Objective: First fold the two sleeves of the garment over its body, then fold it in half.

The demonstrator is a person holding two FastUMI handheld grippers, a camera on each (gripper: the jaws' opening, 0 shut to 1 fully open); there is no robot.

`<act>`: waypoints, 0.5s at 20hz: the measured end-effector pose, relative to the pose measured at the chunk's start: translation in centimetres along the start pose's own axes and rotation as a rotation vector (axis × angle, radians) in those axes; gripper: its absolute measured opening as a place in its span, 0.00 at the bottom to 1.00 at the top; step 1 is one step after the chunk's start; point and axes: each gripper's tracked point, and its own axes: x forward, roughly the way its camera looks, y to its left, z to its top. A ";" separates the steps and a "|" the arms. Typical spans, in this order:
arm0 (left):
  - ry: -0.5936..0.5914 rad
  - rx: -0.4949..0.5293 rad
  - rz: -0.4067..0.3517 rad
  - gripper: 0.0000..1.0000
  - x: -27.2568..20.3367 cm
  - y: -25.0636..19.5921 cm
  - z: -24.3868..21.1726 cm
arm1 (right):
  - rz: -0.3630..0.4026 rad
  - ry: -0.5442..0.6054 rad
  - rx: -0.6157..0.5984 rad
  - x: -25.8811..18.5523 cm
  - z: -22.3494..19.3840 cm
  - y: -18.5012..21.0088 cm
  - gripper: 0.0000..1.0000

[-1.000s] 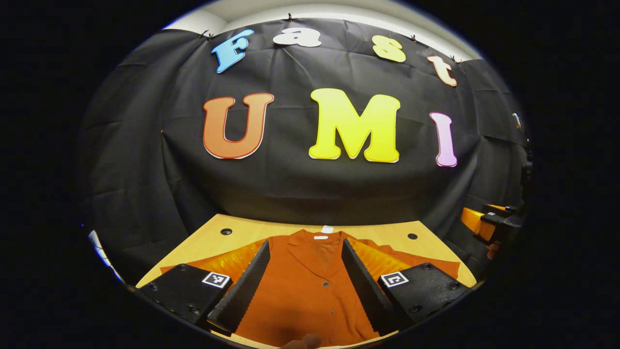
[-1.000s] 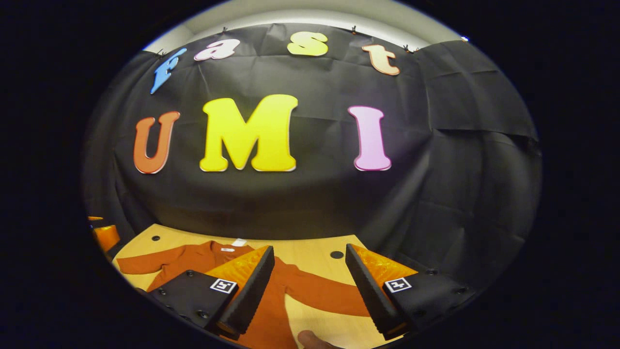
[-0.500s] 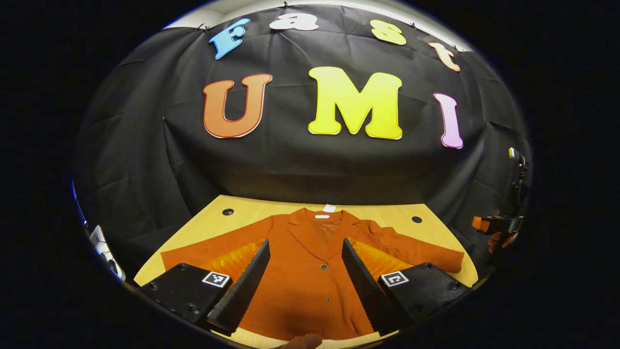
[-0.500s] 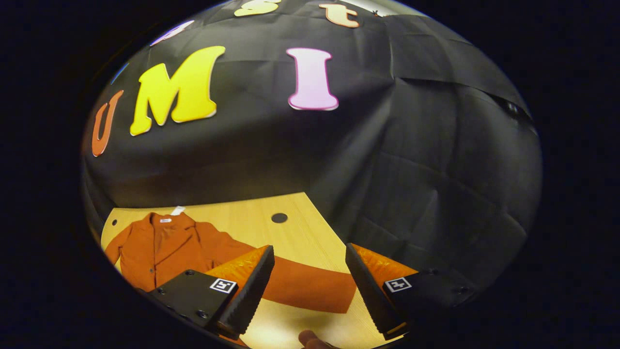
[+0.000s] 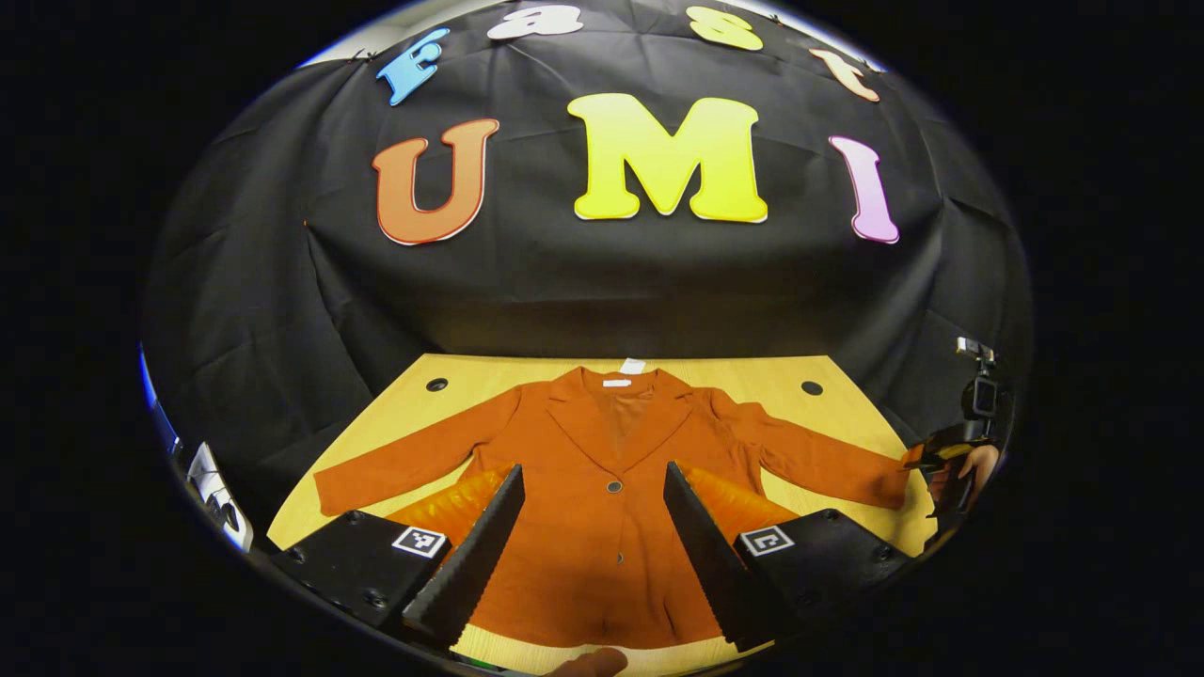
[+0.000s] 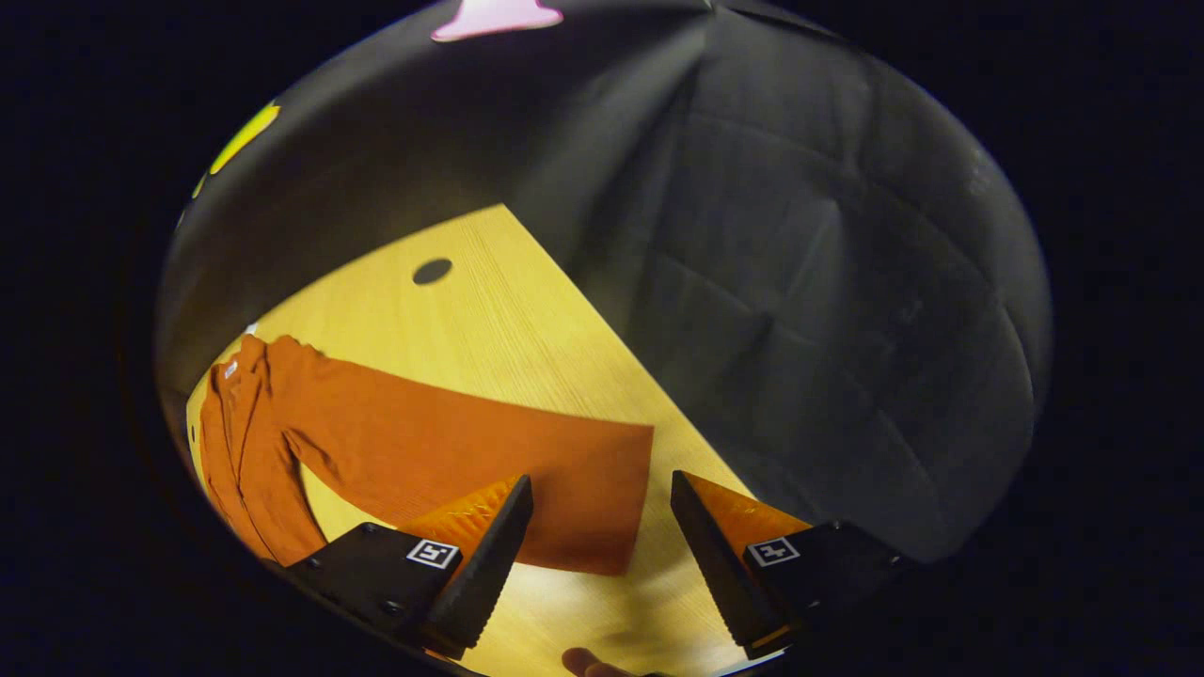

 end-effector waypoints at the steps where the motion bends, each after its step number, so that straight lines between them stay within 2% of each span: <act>1: 0.005 0.002 0.007 0.97 0.1 -0.2 -0.2 | 0.003 0.032 -0.011 0.5 -0.4 0.0 0.95; 4: 0.019 -0.004 0.028 0.97 0.1 -0.5 -0.6 | 0.009 0.104 -0.004 2.1 -0.8 -0.1 0.95; 8: 0.036 -0.028 0.053 0.97 0.3 -1.1 -1.0 | -0.022 0.275 0.099 3.3 -1.7 -1.0 0.95; 10: 0.033 -0.046 0.055 0.97 0.2 -1.4 -1.0 | -0.015 0.316 0.141 3.2 -1.7 -0.7 0.94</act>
